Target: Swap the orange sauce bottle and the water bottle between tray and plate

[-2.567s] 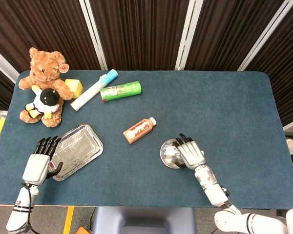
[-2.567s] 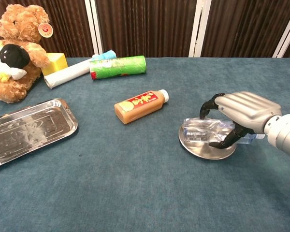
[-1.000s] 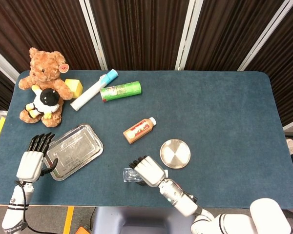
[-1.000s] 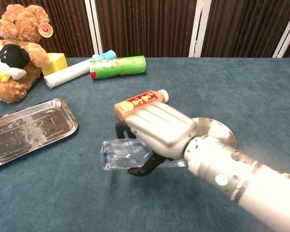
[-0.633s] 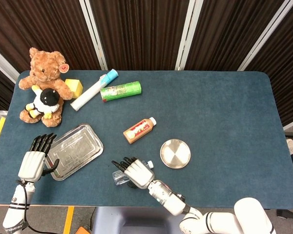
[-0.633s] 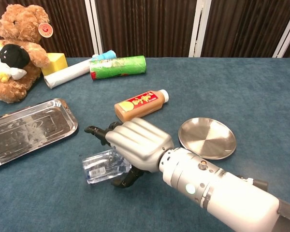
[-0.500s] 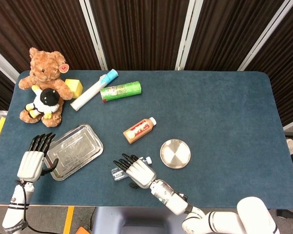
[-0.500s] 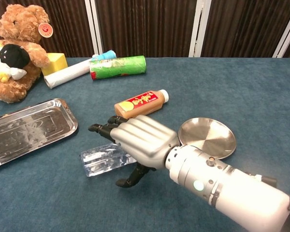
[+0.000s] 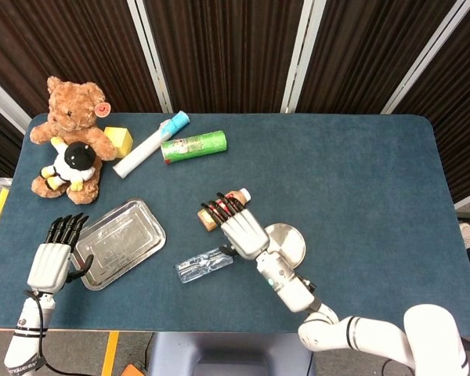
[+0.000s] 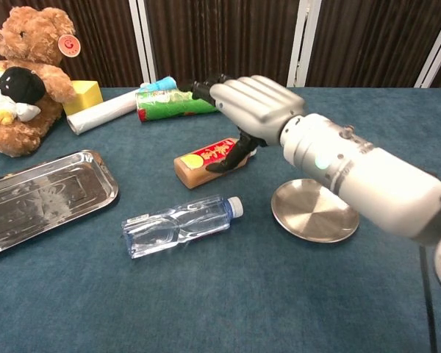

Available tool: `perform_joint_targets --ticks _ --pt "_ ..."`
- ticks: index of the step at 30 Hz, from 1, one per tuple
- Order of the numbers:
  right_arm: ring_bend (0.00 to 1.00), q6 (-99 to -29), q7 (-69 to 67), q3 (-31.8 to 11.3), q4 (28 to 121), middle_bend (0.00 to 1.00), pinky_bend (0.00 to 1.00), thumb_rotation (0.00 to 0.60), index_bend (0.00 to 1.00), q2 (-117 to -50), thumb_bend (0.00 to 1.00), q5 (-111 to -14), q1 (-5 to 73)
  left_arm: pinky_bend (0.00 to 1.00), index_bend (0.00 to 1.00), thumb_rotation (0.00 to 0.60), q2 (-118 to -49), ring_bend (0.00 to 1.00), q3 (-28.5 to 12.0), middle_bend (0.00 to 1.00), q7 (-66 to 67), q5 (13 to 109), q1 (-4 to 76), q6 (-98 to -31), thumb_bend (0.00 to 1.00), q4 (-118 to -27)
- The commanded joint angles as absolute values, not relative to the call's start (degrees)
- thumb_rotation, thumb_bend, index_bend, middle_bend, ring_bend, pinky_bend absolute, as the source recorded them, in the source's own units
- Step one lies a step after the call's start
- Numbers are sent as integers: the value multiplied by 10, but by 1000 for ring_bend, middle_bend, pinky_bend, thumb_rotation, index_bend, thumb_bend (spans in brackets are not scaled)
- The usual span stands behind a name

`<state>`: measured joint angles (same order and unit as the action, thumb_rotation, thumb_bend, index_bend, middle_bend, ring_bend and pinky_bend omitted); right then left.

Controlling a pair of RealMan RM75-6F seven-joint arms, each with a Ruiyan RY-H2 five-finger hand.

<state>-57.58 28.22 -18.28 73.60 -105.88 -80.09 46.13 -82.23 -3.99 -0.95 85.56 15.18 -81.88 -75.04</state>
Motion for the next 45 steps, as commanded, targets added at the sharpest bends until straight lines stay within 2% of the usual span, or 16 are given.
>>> perform_joint_targets --ticks 1,6,11,20,23,25,27,31,34,36,40,42,45 --pt "80 -510 332 -225 650 222 250 600 0 -1070 293 -756 535 66 0 600 -824 0 -43 42 -4 852 151 -820 396 -748" --pt "47 -460 361 -217 552 211 187 600 0 -1096 293 -753 598 66 0 600 -830 0 -51 42 5 838 152 -812 396 -739" --pt "4 -420 348 -201 478 182 125 600 0 -1124 292 -737 623 66 0 600 -832 0 -55 41 6 827 154 -802 395 -735" --pt "0 -414 283 -171 464 166 103 600 0 -1103 280 -755 618 66 0 600 -832 0 -64 41 -1 812 156 -792 394 -723" --pt "0 -393 260 -167 444 167 104 600 0 -1103 278 -743 620 66 0 600 -836 0 -61 41 6 814 159 -787 394 -719" --pt "3 -386 247 -167 421 171 121 600 29 -1118 279 -739 628 66 0 600 -838 0 -61 41 11 814 159 -787 394 -718" --pt "17 -377 237 -166 397 191 159 600 107 -1133 279 -735 635 66 0 600 -840 0 -63 39 17 811 159 -788 397 -715" --pt "44 -362 221 -165 353 217 187 600 174 -1161 279 -732 653 66 0 600 -843 0 -69 32 20 798 161 -779 408 -707" --pt "165 -367 191 -158 337 307 317 600 305 -1174 299 -744 660 66 0 600 -844 0 -73 26 20 794 162 -776 409 -704" --pt "301 -369 176 -150 322 442 450 600 457 -1182 341 -754 664 66 0 600 -846 0 -75 15 22 791 163 -775 408 -699" --pt "468 -377 153 -142 293 568 638 600 620 -1197 374 -766 670 66 0 600 -846 0 -77 6 19 785 165 -767 409 -695" --pt "573 -389 142 -137 282 662 785 600 735 -1202 375 -774 671 66 0 600 -845 0 -77 4 17 785 165 -768 409 -694" --pt "679 -408 130 -131 263 759 945 600 850 -1210 376 -785 672 66 0 600 -845 0 -77 4 15 786 165 -768 408 -694"
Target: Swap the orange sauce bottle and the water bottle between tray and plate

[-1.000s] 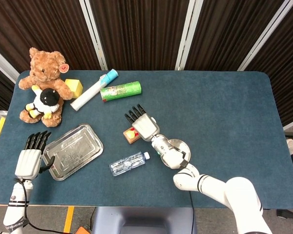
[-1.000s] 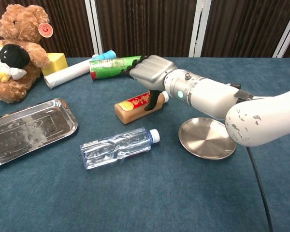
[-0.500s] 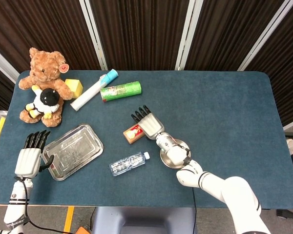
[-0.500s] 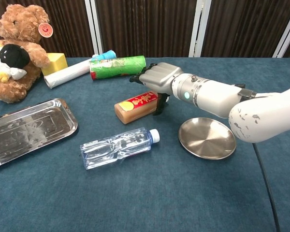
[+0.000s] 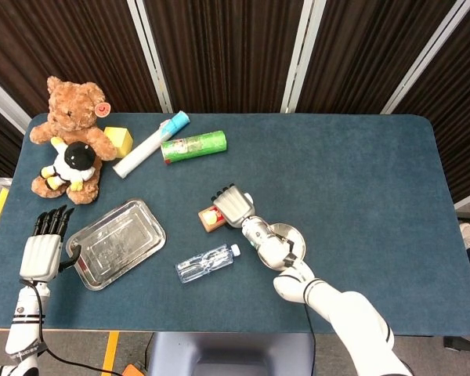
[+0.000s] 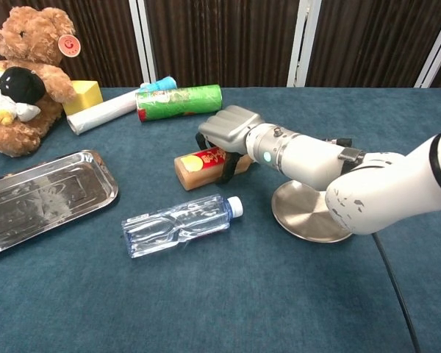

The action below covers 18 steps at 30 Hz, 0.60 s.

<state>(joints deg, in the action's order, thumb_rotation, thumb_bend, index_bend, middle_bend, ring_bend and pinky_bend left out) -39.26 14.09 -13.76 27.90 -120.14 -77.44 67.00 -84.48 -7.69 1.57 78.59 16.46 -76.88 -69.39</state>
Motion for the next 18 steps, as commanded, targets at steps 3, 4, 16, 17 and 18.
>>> perform_joint_targets --ticks 3,4,16,17,18 --pt "743 -429 122 -127 252 805 1000 600 899 -1215 376 -793 671 66 0 600 -844 0 -76 4 15 786 165 -765 409 -694" --pt "751 -437 121 -126 252 809 1000 600 902 -1215 375 -794 670 66 0 600 -844 0 -75 4 15 786 166 -765 409 -694" --pt "755 -591 163 -98 534 810 1000 600 903 -1026 375 -820 557 66 0 600 -836 0 -65 4 14 805 161 -779 407 -714" --pt "755 -603 181 -89 578 810 1000 600 903 -994 375 -821 538 66 0 600 -835 0 -64 5 15 808 160 -781 406 -717" --pt "755 -610 191 -82 608 810 1000 600 903 -971 375 -821 524 66 0 600 -834 0 -62 5 16 809 160 -783 406 -719"
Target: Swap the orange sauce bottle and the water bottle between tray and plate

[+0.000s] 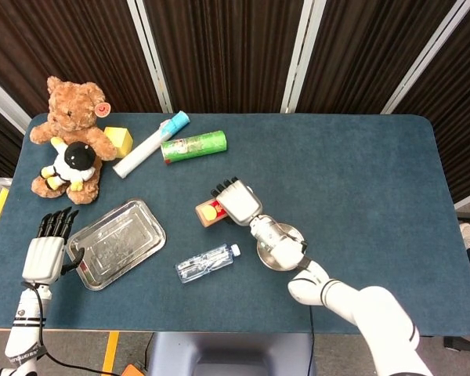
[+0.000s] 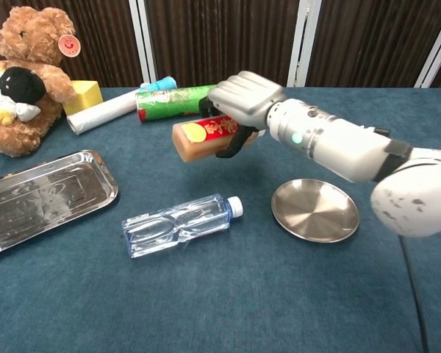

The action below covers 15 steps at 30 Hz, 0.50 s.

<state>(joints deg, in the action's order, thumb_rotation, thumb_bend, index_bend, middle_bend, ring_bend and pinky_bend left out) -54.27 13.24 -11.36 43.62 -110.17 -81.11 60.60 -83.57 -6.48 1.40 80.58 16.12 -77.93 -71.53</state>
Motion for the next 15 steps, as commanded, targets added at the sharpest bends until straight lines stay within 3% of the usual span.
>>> perform_joint_targets --ticks 1,6,15 --pt "755 -616 198 -75 635 810 1000 600 903 -950 375 -820 511 66 0 600 -833 0 -61 5 17 811 159 -784 406 -722" --pt "755 -629 189 -36 724 810 1000 600 903 -873 375 -819 453 66 0 600 -832 0 -55 5 21 821 158 -788 407 -732" --pt "755 -639 142 24 691 810 1000 600 903 -872 375 -865 402 67 0 600 -832 0 -47 6 23 834 157 -792 407 -739"
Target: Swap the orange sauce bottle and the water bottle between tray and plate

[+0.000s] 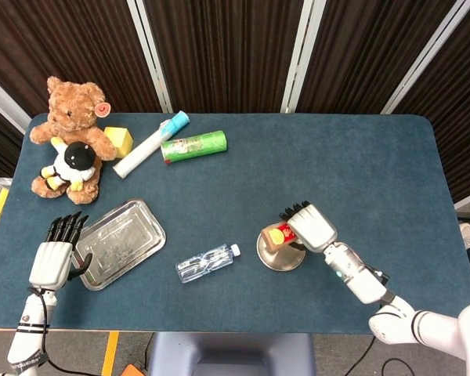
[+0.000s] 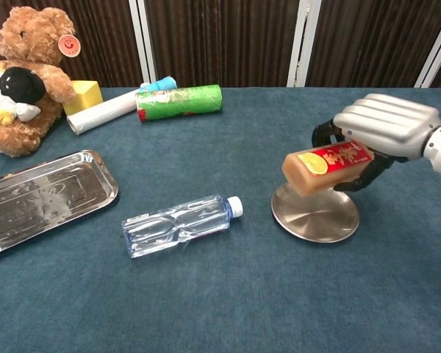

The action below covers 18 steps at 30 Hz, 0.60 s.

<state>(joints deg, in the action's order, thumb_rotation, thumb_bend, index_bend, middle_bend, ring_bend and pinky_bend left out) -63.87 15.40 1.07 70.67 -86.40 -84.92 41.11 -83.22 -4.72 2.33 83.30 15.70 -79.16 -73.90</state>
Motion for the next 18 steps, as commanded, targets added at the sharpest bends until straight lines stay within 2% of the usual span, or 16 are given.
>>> perform_joint_targets --ticks 1,6,13,18 --pt "755 -639 139 26 685 810 1000 600 901 -877 375 -869 400 67 0 600 -832 0 -47 6 23 834 157 -792 407 -740" --pt "735 -631 138 26 662 811 1000 600 864 -899 368 -881 399 67 0 600 -831 0 -45 6 19 836 156 -791 407 -740" --pt "677 -617 115 26 632 802 987 600 730 -919 335 -888 395 67 0 600 -829 0 -46 10 10 832 156 -785 407 -742" --pt "557 -596 92 26 633 654 917 600 521 -916 282 -893 401 67 0 600 -828 0 -47 10 9 832 156 -787 407 -744"
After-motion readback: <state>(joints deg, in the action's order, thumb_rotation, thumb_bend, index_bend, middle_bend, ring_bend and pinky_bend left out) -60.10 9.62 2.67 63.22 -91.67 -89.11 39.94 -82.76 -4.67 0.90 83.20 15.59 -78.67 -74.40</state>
